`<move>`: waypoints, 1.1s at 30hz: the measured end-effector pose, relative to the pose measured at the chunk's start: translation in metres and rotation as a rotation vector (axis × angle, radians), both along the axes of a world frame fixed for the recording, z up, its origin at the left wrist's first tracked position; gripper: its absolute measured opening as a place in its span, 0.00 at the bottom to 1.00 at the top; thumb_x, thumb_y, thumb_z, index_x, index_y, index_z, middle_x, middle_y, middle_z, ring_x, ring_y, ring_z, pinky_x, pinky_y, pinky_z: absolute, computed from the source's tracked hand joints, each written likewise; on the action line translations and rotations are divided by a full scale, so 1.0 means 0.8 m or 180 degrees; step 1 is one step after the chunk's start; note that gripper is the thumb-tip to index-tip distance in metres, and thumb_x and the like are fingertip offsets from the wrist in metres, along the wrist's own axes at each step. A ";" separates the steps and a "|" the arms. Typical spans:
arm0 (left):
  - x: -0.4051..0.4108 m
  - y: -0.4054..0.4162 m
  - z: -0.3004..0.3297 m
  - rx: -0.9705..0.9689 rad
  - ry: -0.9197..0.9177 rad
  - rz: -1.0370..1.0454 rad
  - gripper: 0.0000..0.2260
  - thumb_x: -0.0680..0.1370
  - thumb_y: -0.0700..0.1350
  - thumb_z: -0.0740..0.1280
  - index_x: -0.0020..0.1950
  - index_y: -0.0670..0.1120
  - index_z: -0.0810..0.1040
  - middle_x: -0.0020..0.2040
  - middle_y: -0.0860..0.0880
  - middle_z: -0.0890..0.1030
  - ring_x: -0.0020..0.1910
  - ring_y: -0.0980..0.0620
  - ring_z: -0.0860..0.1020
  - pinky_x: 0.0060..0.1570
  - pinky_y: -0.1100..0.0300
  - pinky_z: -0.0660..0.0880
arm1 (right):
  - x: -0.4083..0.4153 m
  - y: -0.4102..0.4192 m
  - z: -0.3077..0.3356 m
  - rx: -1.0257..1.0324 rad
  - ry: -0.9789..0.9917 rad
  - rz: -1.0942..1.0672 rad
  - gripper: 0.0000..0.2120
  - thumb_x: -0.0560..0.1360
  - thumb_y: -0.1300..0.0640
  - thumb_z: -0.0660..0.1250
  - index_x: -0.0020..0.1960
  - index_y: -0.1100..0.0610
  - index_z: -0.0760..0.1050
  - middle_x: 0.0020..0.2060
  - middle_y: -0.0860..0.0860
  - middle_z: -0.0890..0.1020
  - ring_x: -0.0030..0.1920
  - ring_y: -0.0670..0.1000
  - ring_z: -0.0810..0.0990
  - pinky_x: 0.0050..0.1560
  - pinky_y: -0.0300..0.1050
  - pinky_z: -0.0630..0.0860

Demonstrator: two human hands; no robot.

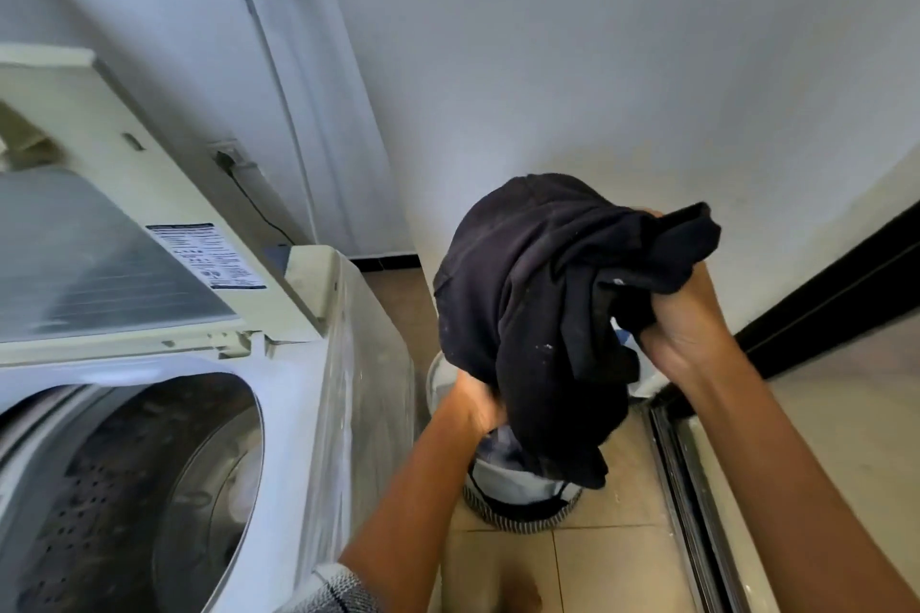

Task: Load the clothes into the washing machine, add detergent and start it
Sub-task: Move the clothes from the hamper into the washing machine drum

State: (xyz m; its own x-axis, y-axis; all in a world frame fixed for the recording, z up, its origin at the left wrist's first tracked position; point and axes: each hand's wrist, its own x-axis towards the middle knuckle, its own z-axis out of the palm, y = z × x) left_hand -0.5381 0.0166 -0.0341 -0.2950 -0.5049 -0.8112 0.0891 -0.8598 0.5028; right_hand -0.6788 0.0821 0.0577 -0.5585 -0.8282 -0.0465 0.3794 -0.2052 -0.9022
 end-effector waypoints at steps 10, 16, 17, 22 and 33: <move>0.062 -0.009 0.110 -0.0186 0.1433 0.0045 0.24 0.76 0.65 0.59 0.42 0.46 0.82 0.39 0.47 0.83 0.37 0.50 0.83 0.45 0.57 0.76 | 0.064 -0.006 0.035 0.0970 0.1075 -0.0552 0.05 0.77 0.58 0.64 0.42 0.56 0.73 0.38 0.55 0.78 0.42 0.54 0.77 0.42 0.48 0.73; 0.155 -0.007 0.180 -0.0442 0.1642 -0.0066 0.27 0.77 0.65 0.55 0.38 0.48 0.84 0.38 0.48 0.85 0.37 0.49 0.84 0.46 0.55 0.74 | 0.151 -0.008 0.101 0.0514 0.1395 -0.0411 0.07 0.79 0.57 0.61 0.41 0.52 0.72 0.35 0.48 0.77 0.36 0.41 0.77 0.33 0.31 0.73; 0.173 -0.008 0.193 -0.0529 0.1676 -0.0051 0.27 0.77 0.65 0.55 0.38 0.47 0.84 0.40 0.47 0.85 0.39 0.49 0.84 0.47 0.54 0.74 | 0.167 -0.011 0.114 0.0445 0.1406 -0.0372 0.09 0.79 0.56 0.61 0.40 0.51 0.71 0.33 0.46 0.77 0.32 0.37 0.76 0.31 0.30 0.71; 0.283 -0.014 0.259 -0.1054 0.1921 -0.0047 0.28 0.77 0.65 0.55 0.40 0.47 0.86 0.45 0.47 0.85 0.44 0.49 0.84 0.46 0.56 0.78 | 0.263 -0.028 0.176 0.0061 0.1218 -0.0023 0.06 0.77 0.52 0.63 0.42 0.49 0.72 0.30 0.39 0.78 0.32 0.38 0.77 0.32 0.33 0.73; 0.507 -0.029 0.332 -0.2237 0.1686 0.0050 0.25 0.76 0.62 0.56 0.47 0.45 0.85 0.47 0.45 0.84 0.46 0.48 0.83 0.49 0.53 0.77 | 0.450 -0.069 0.224 0.0039 0.1630 0.0685 0.10 0.79 0.50 0.61 0.59 0.47 0.73 0.51 0.45 0.82 0.51 0.45 0.82 0.41 0.38 0.77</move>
